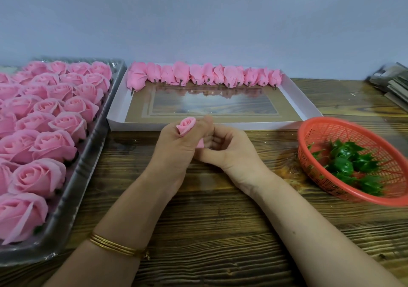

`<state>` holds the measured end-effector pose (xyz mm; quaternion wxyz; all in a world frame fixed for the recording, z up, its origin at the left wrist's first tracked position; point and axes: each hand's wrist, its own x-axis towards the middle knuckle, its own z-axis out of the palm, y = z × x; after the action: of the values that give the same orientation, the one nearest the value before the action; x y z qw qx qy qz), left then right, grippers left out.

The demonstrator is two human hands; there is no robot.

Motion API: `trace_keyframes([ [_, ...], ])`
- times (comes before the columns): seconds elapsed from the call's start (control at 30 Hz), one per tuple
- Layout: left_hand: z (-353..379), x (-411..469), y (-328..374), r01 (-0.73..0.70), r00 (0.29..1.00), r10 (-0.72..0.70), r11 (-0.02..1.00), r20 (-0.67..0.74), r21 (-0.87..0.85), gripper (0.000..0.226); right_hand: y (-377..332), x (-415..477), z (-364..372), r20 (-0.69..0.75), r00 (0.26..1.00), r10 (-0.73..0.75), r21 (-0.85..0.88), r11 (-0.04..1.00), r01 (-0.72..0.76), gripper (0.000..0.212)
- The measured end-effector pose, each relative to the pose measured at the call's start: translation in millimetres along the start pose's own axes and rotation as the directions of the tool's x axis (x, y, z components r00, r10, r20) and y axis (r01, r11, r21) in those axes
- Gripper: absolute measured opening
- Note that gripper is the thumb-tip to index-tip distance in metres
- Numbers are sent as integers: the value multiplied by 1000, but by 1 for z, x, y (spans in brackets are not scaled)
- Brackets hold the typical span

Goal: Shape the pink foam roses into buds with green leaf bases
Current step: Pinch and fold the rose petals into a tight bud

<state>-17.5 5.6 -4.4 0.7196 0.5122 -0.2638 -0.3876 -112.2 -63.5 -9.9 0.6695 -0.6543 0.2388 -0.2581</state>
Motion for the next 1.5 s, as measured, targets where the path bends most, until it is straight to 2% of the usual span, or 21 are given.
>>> trace_keyframes([
  [0.13, -2, -2, 4, -7, 998, 6, 1000, 70, 26, 59, 1, 1, -3, 93, 993, 68, 100, 992, -77, 21],
  [0.2, -3, -3, 5, -3, 994, -1, 999, 107, 44, 66, 0, 2, -5, 147, 984, 96, 157, 980, -120, 17],
  [0.3, -1, -4, 6, 16, 996, -20, 999, 86, 50, 43, -1, 1, -5, 147, 983, 113, 184, 973, -139, 21],
  [0.37, 1, -3, 4, 19, 999, -20, 999, 32, 33, 26, -1, 0, -3, 108, 990, 87, 137, 985, -101, 26],
  [0.43, 1, -3, 2, 11, 1000, -11, 1000, -18, 4, 19, -1, 0, 0, 73, 997, 40, 53, 998, -44, 30],
  [0.57, 3, -3, 3, 3, 1000, -3, 1000, -26, -11, 31, 0, 0, 3, 17, 1000, -20, -11, 1000, 20, 34],
  [0.77, 2, -3, 3, 7, 999, -8, 1000, 36, 23, 20, 3, 0, 0, 87, 996, -13, 25, 1000, 11, 15],
  [0.9, -3, -2, 3, -8, 996, -1, 995, 84, 99, 40, 0, 1, -1, 140, 990, 34, 99, 994, -49, 8],
  [1.03, -3, -3, 1, -60, 995, 50, 991, 89, 121, 62, -1, 0, -3, 176, 983, 50, 146, 986, -76, 11],
  [1.1, -3, -3, 0, -89, 995, 82, 988, 63, 127, 59, 0, 0, -3, 180, 982, 55, 137, 987, -80, 23],
  [1.17, -3, -4, 0, -108, 993, 101, 982, 53, 157, 56, 2, 0, -3, 171, 983, 62, 117, 990, -82, 26],
  [1.23, -3, -4, -2, -141, 990, 134, 970, 48, 198, 38, 1, 1, -4, 155, 985, 76, 116, 989, -95, 31],
  [1.3, -2, -4, -2, -191, 981, 195, 950, 8, 247, 16, -2, 3, -6, 135, 987, 92, 184, 976, -116, 36],
  [1.33, -2, -3, -2, -215, 973, 230, 935, -20, 281, 12, -3, 4, -7, 115, 989, 96, 233, 965, -120, 37],
  [1.4, -5, 0, -5, -261, 953, 301, 881, -41, 394, 16, -7, 5, -9, 38, 994, 104, 290, 951, -111, 31],
  [1.5, -8, 0, -8, -285, 941, 337, 822, -19, 493, 30, -7, 5, -8, -22, 995, 100, 257, 962, -91, 15],
])
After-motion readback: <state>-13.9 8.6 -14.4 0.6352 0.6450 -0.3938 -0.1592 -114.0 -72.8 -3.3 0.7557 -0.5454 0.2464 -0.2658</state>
